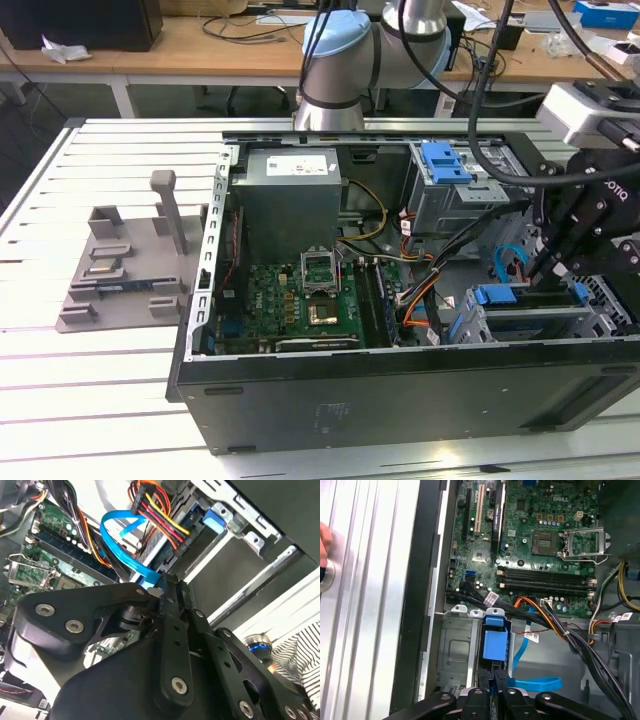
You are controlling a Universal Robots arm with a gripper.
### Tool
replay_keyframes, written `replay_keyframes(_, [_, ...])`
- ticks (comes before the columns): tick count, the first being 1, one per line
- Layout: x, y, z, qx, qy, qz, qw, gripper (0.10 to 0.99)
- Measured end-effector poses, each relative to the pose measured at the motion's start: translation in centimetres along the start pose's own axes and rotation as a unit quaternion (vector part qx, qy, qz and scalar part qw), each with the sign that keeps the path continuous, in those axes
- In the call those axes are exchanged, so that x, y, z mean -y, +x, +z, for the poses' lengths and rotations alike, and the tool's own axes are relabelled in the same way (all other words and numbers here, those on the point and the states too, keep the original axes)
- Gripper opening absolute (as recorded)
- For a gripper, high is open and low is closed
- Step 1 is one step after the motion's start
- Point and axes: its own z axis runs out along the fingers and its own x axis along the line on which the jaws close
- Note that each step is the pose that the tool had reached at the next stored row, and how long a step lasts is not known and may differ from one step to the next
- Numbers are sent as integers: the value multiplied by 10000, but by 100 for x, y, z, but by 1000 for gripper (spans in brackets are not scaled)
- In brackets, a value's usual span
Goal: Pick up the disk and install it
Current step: 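Insert the second disk wire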
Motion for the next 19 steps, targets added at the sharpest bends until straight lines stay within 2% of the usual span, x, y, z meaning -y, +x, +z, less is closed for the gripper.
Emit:
replay_keyframes(2, [5,0,17,33,2,-3,10000,161])
replay_keyframes(4, [14,-1,47,109,9,-12,9999,161])
replay_keyframes(6, [27,-1,63,156,12,-19,9999,161])
replay_keyframes(8, [67,1,93,225,12,-26,9997,161])
replay_keyframes(15, [81,3,155,246,13,-28,9997,161])
replay_keyframes(16, [74,5,127,249,25,-28,9997,161])
replay_keyframes(17, [66,53,90,236,29,-26,9997,161])
replay_keyframes(18, [102,63,100,237,3,-27,9997,161])
replay_keyframes(19, [102,63,106,238,2,-27,9997,161])
